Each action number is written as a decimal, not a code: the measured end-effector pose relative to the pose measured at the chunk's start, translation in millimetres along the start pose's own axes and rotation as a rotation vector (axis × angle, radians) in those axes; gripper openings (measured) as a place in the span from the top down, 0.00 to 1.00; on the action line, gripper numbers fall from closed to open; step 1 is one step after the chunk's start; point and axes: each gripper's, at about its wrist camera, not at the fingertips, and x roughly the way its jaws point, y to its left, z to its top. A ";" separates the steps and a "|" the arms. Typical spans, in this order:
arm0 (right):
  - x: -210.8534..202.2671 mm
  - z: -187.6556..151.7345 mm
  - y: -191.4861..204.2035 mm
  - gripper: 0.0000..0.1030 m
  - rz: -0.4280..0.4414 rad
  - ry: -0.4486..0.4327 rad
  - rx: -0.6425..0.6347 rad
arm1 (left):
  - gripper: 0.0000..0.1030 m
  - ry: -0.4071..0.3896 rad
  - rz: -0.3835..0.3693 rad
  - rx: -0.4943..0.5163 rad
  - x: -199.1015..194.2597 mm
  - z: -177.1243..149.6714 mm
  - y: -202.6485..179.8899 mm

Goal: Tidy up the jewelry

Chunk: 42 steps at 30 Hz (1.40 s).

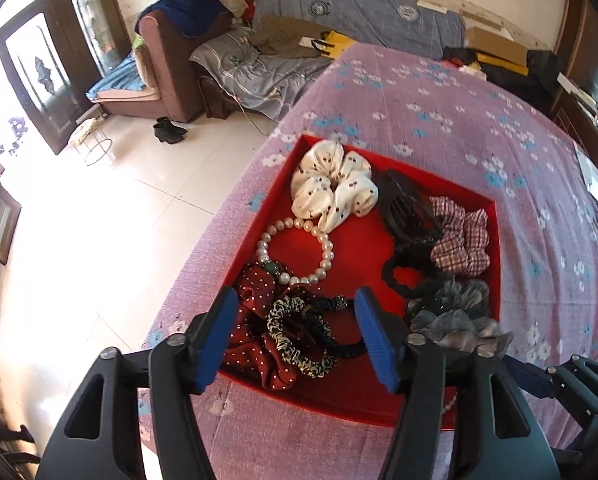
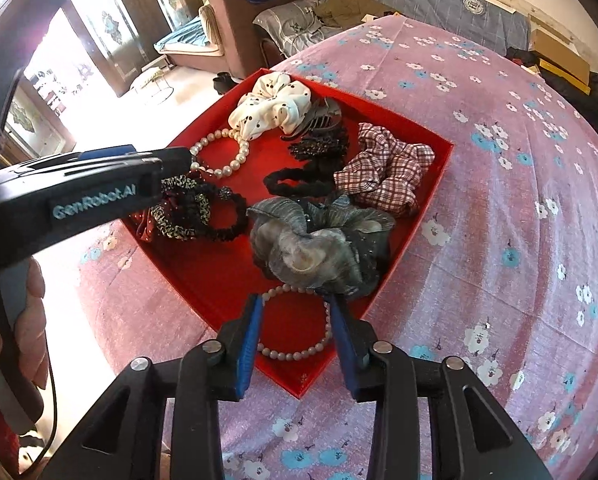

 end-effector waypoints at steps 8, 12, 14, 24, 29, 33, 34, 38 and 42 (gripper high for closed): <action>-18.2 -11.9 -18.5 0.54 -0.007 -0.038 0.014 | 0.36 -0.108 0.082 -0.049 -32.4 -0.4 -10.5; -25.6 -22.1 -38.5 0.53 -0.011 -0.034 0.050 | 0.33 -0.157 0.107 -0.089 -48.5 -3.2 -17.6; -29.7 -29.0 -48.6 0.52 -0.017 -0.030 0.066 | 0.33 -0.177 0.116 -0.101 -55.0 -5.3 -22.1; -51.0 -69.8 -114.6 0.52 -0.070 -0.005 0.154 | 0.06 -0.492 0.354 -0.164 -123.3 -22.1 -60.1; -66.5 -85.3 -141.6 0.52 -0.089 -0.022 0.162 | 0.00 -0.599 0.482 -0.163 -160.9 -25.0 -83.8; -84.5 -87.9 -158.6 0.51 -0.101 -0.061 0.168 | 0.00 -0.726 0.503 -0.229 -200.9 -34.6 -93.8; -87.9 -87.3 -160.9 0.50 -0.103 -0.069 0.167 | 0.00 -0.757 0.495 -0.245 -209.1 -37.6 -95.1; -110.6 -75.2 -166.5 0.46 -0.103 -0.127 0.152 | 0.00 -0.825 0.431 -0.276 -233.1 -42.5 -95.3; -135.7 -55.9 -161.4 0.40 -0.096 -0.203 0.119 | 0.00 -0.771 0.401 -0.276 -248.7 -36.1 -89.0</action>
